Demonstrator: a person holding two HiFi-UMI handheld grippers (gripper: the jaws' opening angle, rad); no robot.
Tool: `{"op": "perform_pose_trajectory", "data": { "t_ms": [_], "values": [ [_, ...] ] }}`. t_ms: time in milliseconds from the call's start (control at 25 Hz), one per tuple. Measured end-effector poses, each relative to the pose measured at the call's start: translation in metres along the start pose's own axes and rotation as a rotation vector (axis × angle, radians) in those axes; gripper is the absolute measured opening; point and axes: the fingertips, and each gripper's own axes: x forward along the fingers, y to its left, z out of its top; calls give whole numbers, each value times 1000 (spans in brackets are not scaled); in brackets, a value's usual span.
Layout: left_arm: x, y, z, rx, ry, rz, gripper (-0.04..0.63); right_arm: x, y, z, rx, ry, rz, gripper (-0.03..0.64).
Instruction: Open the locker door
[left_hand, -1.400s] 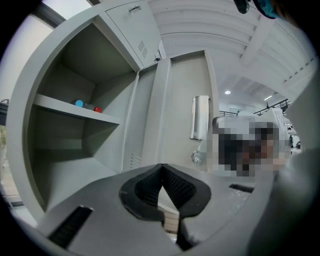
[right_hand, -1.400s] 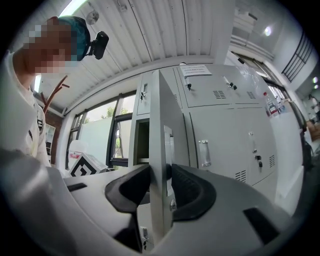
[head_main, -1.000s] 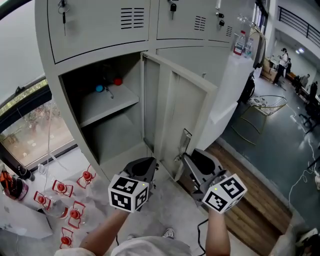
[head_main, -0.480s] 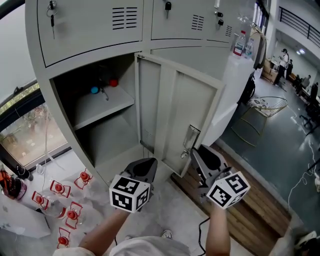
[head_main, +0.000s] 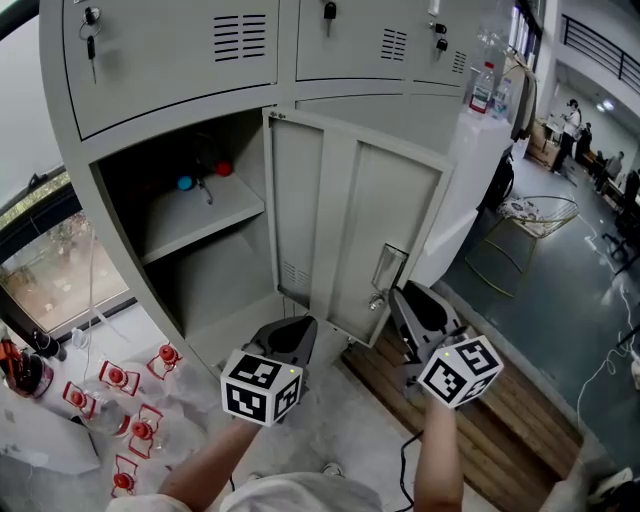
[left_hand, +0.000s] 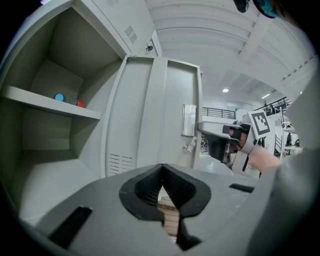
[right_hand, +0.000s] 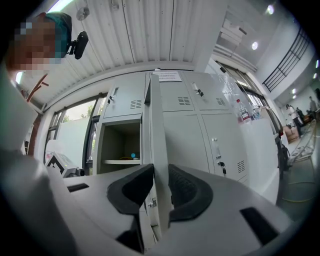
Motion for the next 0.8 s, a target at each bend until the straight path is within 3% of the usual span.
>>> {"op": "perform_pose_trajectory", "data": {
  "t_ms": [800],
  "values": [
    [-6,2,-3,5,11,4,6,6,-26,1,18,-8,-153,92]
  ]
}}
